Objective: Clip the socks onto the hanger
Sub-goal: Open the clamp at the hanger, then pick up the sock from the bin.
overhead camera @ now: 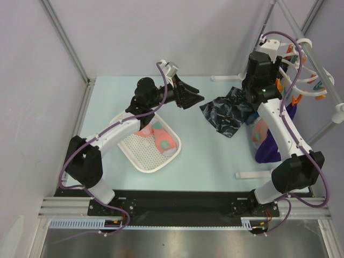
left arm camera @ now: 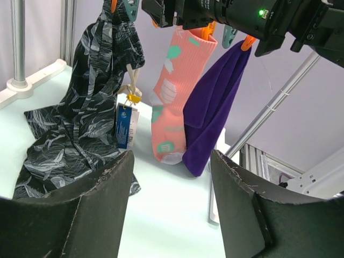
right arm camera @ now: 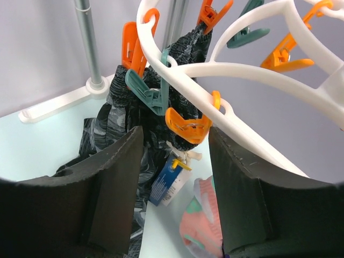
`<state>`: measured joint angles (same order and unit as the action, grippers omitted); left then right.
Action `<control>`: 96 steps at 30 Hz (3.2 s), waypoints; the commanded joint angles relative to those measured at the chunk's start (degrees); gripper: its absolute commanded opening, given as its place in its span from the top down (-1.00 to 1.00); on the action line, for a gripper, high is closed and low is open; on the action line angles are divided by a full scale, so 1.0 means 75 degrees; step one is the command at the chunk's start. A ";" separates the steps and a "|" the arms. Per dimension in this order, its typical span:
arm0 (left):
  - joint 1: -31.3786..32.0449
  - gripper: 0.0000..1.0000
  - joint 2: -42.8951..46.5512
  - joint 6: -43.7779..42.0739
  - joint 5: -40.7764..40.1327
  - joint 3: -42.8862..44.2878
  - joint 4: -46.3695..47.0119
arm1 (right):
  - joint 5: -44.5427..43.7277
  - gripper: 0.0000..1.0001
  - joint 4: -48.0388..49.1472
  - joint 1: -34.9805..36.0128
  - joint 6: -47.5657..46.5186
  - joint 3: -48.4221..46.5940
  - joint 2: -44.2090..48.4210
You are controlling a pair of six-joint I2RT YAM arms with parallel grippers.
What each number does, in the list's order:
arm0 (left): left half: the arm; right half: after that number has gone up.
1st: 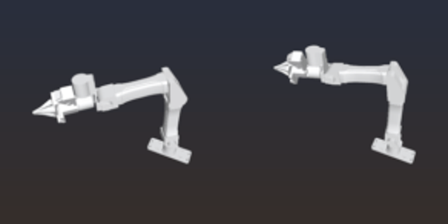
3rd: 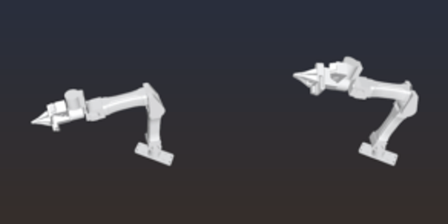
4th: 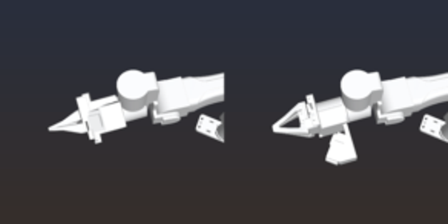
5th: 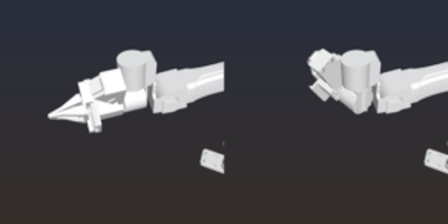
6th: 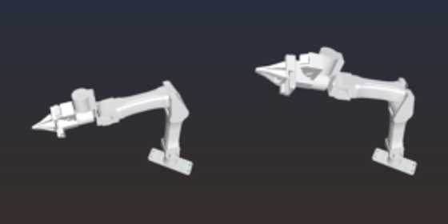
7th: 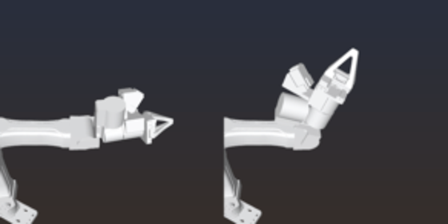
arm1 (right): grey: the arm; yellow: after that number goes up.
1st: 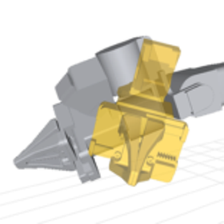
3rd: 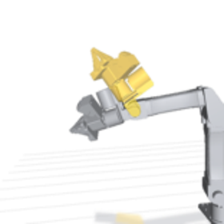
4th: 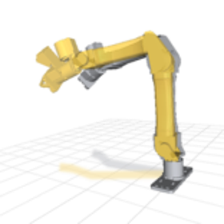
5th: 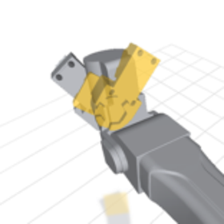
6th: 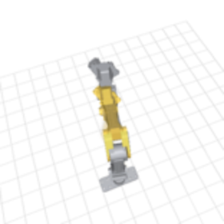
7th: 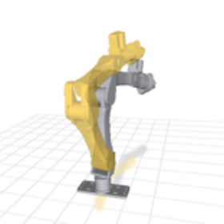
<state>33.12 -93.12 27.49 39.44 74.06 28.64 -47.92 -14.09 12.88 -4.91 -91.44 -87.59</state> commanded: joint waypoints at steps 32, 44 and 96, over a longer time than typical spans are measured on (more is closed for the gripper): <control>-0.0186 -0.29 -0.0193 0.0425 0.0425 -0.0078 0.0751 | -0.0384 -0.21 0.2956 -0.0019 -0.1994 0.0942 0.0019; -0.0186 -0.29 -0.0252 0.0519 0.0507 -0.0078 0.0845 | -0.0781 0.16 0.3214 -0.0089 -0.1900 0.0755 -0.0145; -0.0268 -0.29 0.0907 -0.0245 -0.4402 -0.1095 -0.3995 | 0.1081 1.00 -0.0372 -0.0242 0.1088 0.0004 0.0382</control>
<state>31.64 -91.35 24.08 14.22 70.41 4.58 -41.21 -16.08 11.27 2.63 -89.38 -84.86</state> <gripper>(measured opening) 0.654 0.325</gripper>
